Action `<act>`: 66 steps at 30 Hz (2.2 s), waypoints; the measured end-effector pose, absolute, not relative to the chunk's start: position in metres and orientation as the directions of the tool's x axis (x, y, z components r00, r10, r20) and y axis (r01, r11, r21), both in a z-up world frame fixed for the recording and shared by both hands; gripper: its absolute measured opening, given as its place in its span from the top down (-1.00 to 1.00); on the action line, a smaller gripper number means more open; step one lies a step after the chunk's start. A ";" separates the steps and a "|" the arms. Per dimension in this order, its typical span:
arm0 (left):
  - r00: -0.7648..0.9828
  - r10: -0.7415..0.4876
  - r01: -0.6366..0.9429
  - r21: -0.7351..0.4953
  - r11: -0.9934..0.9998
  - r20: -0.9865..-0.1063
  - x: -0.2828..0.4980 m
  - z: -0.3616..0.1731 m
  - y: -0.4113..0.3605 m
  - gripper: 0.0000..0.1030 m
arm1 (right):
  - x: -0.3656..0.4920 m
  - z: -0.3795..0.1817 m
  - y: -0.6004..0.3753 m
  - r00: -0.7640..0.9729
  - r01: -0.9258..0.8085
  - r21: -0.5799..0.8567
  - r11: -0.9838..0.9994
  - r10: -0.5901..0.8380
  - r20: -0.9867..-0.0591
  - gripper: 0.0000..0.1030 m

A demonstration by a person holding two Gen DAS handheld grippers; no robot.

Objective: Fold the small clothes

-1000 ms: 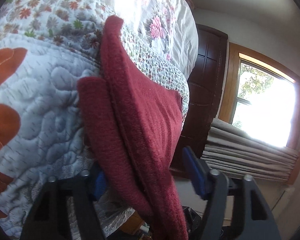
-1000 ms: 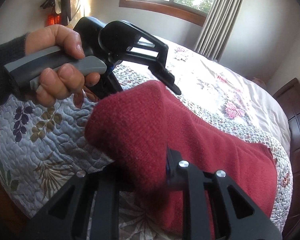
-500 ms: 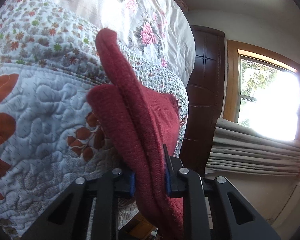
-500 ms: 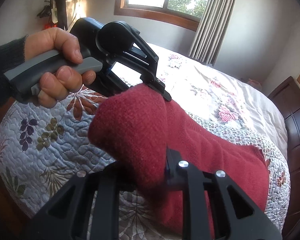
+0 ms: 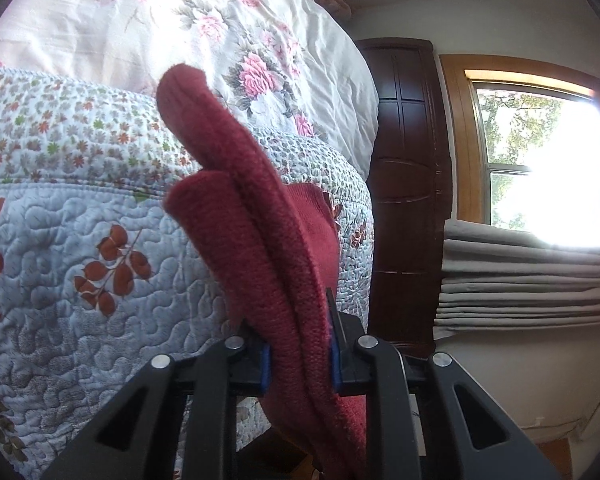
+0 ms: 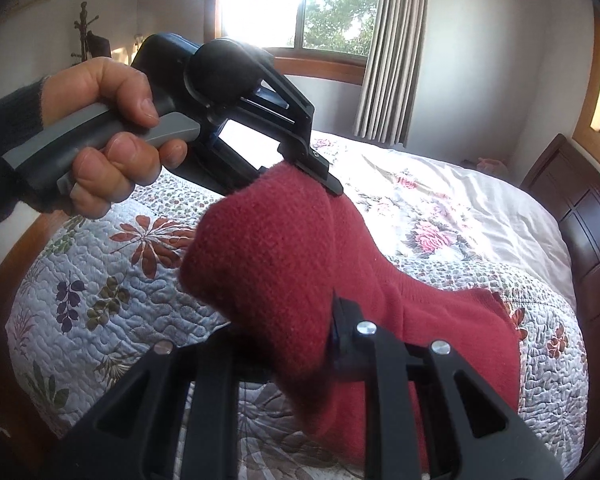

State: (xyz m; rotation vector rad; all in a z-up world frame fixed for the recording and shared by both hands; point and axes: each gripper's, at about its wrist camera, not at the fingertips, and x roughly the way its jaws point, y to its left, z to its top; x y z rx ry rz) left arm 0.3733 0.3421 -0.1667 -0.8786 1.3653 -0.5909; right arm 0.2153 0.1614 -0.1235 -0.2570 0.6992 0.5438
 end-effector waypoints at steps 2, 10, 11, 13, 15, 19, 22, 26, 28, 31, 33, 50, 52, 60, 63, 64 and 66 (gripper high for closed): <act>0.143 -0.794 -0.117 -0.807 0.579 -0.591 0.375 -0.157 0.329 0.60 | 0.216 -0.119 0.150 0.639 -0.546 -0.026 0.837 0.396 -0.660 0.65; 0.128 -0.759 -0.069 -0.769 0.635 -0.639 0.377 -0.127 0.280 0.60 | 0.219 -0.107 0.105 0.655 -0.511 0.040 0.858 0.420 -0.629 0.66; 0.127 -0.755 -0.064 -0.765 0.641 -0.644 0.378 -0.123 0.272 0.60 | 0.220 -0.106 0.099 0.656 -0.506 0.050 0.861 0.422 -0.626 0.66; 0.121 -0.749 -0.054 -0.758 0.650 -0.651 0.380 -0.117 0.257 0.60 | 0.221 -0.104 0.089 0.660 -0.495 0.067 0.866 0.425 -0.620 0.66; 0.113 -0.742 -0.041 -0.749 0.661 -0.661 0.382 -0.113 0.245 0.60 | 0.222 -0.103 0.077 0.664 -0.484 0.081 0.871 0.426 -0.614 0.66; 0.098 -0.727 -0.024 -0.732 0.681 -0.680 0.387 -0.108 0.219 0.60 | 0.226 -0.104 0.053 0.664 -0.460 0.121 0.880 0.431 -0.611 0.66; 0.087 -0.714 -0.019 -0.717 0.696 -0.695 0.391 -0.109 0.199 0.60 | 0.231 -0.106 0.038 0.662 -0.443 0.145 0.885 0.432 -0.612 0.66; 0.068 -0.692 -0.012 -0.694 0.720 -0.719 0.397 -0.114 0.175 0.60 | 0.236 -0.113 0.020 0.657 -0.419 0.186 0.889 0.438 -0.614 0.66; 0.056 -0.680 -0.010 -0.682 0.732 -0.731 0.400 -0.117 0.163 0.60 | 0.238 -0.117 0.012 0.655 -0.407 0.206 0.890 0.441 -0.613 0.66; 0.039 -0.661 -0.008 -0.662 0.750 -0.749 0.404 -0.123 0.148 0.60 | 0.241 -0.124 0.000 0.650 -0.392 0.228 0.891 0.444 -0.617 0.66; 0.030 -0.652 -0.011 -0.653 0.758 -0.758 0.407 -0.128 0.140 0.60 | 0.244 -0.128 -0.008 0.647 -0.382 0.243 0.892 0.445 -0.619 0.66; -0.046 -0.505 0.034 -0.506 0.862 -0.862 0.413 -0.164 0.063 0.60 | 0.260 -0.169 -0.055 0.603 -0.288 0.392 0.874 0.483 -0.634 0.66; -0.056 -0.492 0.034 -0.494 0.869 -0.869 0.415 -0.170 0.054 0.60 | 0.263 -0.175 -0.060 0.599 -0.271 0.404 0.874 0.482 -0.640 0.66; -0.099 -0.457 0.010 -0.460 0.888 -0.884 0.420 -0.199 0.031 0.60 | 0.269 -0.201 -0.085 0.565 -0.229 0.473 0.850 0.512 -0.647 0.66; -0.107 -0.444 0.010 -0.447 0.894 -0.890 0.421 -0.206 0.024 0.60 | 0.271 -0.209 -0.092 0.557 -0.220 0.490 0.844 0.521 -0.647 0.66; -0.110 -0.439 0.012 -0.442 0.897 -0.892 0.421 -0.208 0.021 0.60 | 0.271 -0.211 -0.094 0.555 -0.217 0.495 0.842 0.523 -0.647 0.66; -0.113 -0.433 0.014 -0.437 0.899 -0.894 0.422 -0.210 0.017 0.60 | 0.271 -0.214 -0.096 0.552 -0.211 0.499 0.840 0.524 -0.649 0.66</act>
